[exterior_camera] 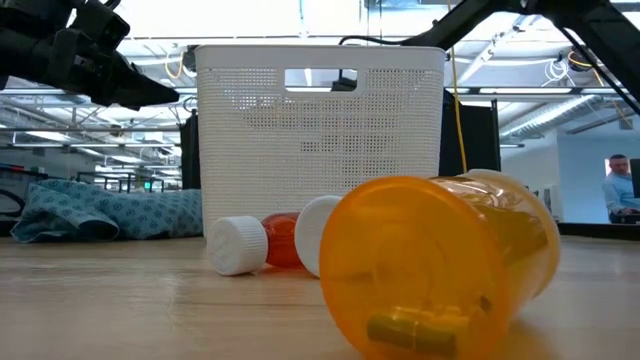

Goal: Pick & place medical supplies in basket/bin
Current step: Put the green bandage into the white container, then put the red pill bottle into the white container

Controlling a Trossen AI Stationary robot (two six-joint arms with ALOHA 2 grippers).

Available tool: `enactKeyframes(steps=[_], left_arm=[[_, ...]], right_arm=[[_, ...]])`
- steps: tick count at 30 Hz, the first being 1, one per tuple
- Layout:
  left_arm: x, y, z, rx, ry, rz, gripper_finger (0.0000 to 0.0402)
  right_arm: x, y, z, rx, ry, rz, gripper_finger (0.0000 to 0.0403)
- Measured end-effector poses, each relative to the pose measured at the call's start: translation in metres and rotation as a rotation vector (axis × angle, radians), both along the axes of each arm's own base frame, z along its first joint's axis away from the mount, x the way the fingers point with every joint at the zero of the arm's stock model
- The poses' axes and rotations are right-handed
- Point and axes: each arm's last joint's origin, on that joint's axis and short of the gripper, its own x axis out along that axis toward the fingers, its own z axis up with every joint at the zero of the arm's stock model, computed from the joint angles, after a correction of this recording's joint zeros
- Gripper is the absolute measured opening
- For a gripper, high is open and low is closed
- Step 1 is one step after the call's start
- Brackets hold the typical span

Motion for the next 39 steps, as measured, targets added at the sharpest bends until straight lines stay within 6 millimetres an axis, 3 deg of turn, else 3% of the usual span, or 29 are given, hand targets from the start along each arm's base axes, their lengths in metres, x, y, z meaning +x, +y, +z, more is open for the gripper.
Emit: enactKeyframes(steps=[10,17,22,30,33,35,39], left_arm=[[0.0,0.0,0.0,-0.013,-0.001,0.003,0.0047],[0.0,0.0,0.0,-0.014,-0.002,0.002,0.0047],[0.0,0.0,0.0,-0.014,-0.002,0.003,0.0047],[0.0,0.0,0.0,-0.017,0.0,0.003,0.0047],[0.0,0.0,-0.001,-0.018,0.008,0.003,0.0047],[0.0,0.0,-0.002,-0.019,0.016,0.003,0.0047],[-0.001,0.0,-0.002,-0.015,0.025,0.002,0.0047]], right_arm=[[-0.007,0.0,0.035,-0.121,-0.062,-0.083,0.0203],[-0.025,0.014,0.098,-0.168,-0.226,-0.117,0.0217],[-0.049,0.035,0.153,-0.145,-0.403,-0.091,0.0186],[-0.112,0.082,0.234,0.087,-0.729,0.126,0.0057],[-0.138,0.098,0.251,0.083,-0.767,0.155,0.0012],[-0.151,0.109,0.257,0.101,-0.796,0.176,0.0007],[-0.171,0.128,0.249,0.135,-0.822,0.208,0.0005]])
